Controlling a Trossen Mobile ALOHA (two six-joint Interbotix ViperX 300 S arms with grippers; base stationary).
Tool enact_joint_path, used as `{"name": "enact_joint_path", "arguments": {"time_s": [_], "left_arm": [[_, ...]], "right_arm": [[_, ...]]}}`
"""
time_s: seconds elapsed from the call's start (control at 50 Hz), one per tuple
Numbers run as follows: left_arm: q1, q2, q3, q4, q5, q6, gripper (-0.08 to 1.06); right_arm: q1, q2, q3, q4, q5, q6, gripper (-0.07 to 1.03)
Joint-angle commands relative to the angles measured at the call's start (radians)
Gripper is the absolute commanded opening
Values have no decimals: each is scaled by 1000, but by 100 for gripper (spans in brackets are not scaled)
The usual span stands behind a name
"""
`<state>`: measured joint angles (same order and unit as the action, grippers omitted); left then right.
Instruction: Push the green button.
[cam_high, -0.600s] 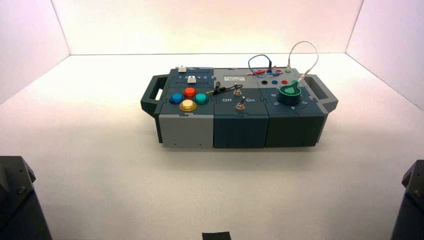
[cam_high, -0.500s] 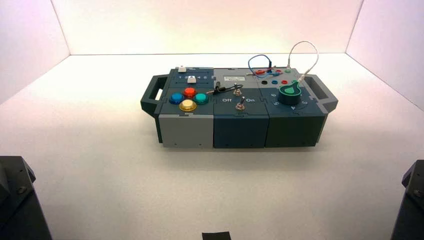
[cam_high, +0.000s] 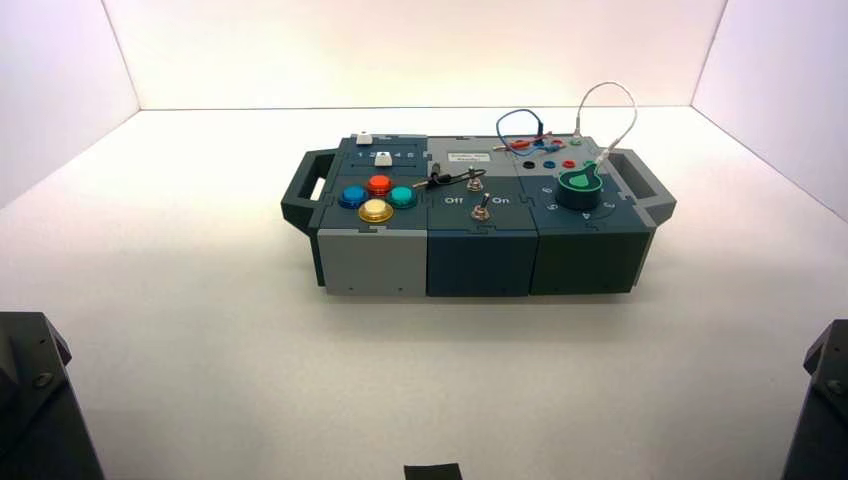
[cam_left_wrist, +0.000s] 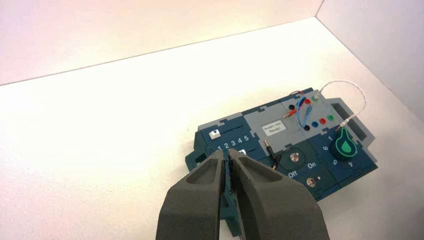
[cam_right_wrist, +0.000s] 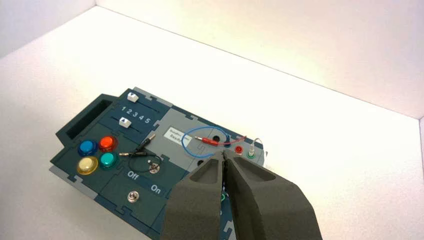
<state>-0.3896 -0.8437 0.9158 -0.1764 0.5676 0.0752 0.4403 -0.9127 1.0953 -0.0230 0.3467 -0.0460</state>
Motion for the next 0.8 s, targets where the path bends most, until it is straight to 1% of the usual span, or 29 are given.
{"name": "enact_joint_path", "arguments": {"time_s": [0.02,0.18,0.24,0.28,0.32,0.34,0.4,0.42,0.48,0.58,0.62,0.66,0.7,0.76,0.78,0.8], "left_arm": [[-5,6,-23,2,-5,8,4],[-5,18,-25,2,-5,8,4],[-5,34,-26,2,-5,8,4],[-5,46,-28,2,-3,6,4],[-6,54,-28,2,0,6,4],[-5,60,-28,2,2,6,4],[-5,66,-28,2,3,6,4],[-5,72,-25,2,5,5,4],[-5,77,-21,2,5,5,4],[-5,81,-17,2,3,6,4],[-5,87,-14,2,2,6,4],[-5,98,-12,3,-2,6,4],[-5,100,-9,5,-3,8,4],[-5,104,-3,12,-5,6,4],[-5,109,3,20,-5,6,4],[-5,109,8,23,-6,6,4]], "right_arm": [[2,40,-18,0,-6,-2,-2],[2,95,-26,6,-6,2,-2],[2,114,-32,15,-6,3,-2],[2,132,-37,35,-6,3,-2],[2,138,-40,46,-6,3,-2],[2,147,-44,60,-6,3,-2],[3,160,-49,75,-5,3,-2],[12,170,-55,89,2,3,-2],[31,178,-61,92,8,3,-2],[87,206,-75,94,14,3,-2],[118,232,-87,97,14,3,-2],[152,285,-114,106,14,5,-2],[166,311,-126,112,14,5,-2],[190,356,-149,120,14,5,-2],[215,402,-176,123,15,5,-2],[225,419,-186,127,15,5,-2]]}}
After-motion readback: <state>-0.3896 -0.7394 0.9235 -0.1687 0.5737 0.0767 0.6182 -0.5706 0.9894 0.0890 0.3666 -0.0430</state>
